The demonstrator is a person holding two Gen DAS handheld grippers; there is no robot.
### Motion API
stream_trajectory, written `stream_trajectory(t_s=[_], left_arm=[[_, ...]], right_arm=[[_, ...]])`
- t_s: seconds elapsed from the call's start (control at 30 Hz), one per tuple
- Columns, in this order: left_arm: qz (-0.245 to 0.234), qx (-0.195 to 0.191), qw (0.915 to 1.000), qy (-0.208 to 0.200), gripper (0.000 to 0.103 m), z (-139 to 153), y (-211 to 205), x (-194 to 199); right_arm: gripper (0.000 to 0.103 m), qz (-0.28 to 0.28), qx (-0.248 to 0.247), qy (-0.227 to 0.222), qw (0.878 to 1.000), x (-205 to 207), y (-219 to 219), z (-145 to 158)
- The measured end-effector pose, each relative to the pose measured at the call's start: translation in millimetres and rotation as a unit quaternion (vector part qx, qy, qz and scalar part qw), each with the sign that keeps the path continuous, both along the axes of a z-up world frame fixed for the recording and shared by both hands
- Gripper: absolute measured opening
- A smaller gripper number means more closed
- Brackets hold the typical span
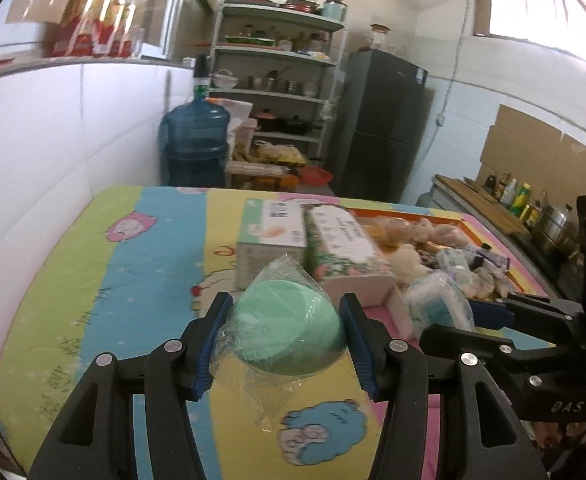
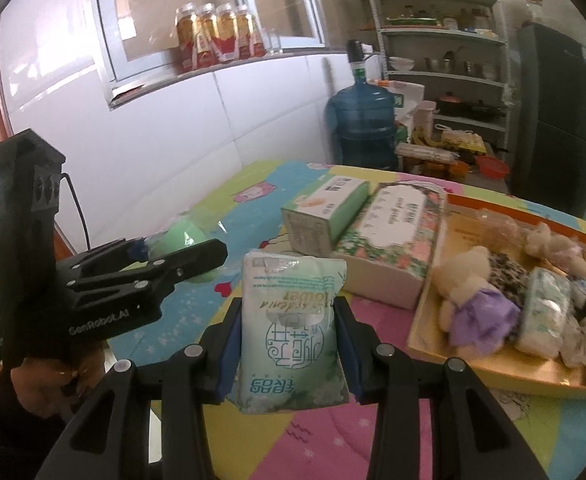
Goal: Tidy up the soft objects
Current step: 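Carry the green ball and the wet-wipe packet over the box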
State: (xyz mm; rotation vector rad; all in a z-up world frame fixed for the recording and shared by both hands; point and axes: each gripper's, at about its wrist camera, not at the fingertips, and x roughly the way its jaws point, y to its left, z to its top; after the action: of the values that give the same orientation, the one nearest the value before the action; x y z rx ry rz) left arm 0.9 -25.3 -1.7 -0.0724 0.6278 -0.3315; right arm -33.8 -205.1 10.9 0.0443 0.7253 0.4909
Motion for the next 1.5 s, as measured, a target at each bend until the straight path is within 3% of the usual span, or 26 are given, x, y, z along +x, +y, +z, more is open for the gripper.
stream_trajectory(t_s=[0.63, 1.5], left_arm=[[-0.042, 0.004, 0.9982, -0.043, 0.057, 23.6, -88.1, -1.4], [-0.088, 0.019, 0.9958, -0.018, 0.057, 4.5, -192.7, 51.1]], right_arm=[[0.043, -0.065, 0.036, -0.023, 0.997, -17.0, -86.6, 5.6], [0.043, -0.136, 0.067, -0.001, 0.989, 14.2, -186.8, -21.4]])
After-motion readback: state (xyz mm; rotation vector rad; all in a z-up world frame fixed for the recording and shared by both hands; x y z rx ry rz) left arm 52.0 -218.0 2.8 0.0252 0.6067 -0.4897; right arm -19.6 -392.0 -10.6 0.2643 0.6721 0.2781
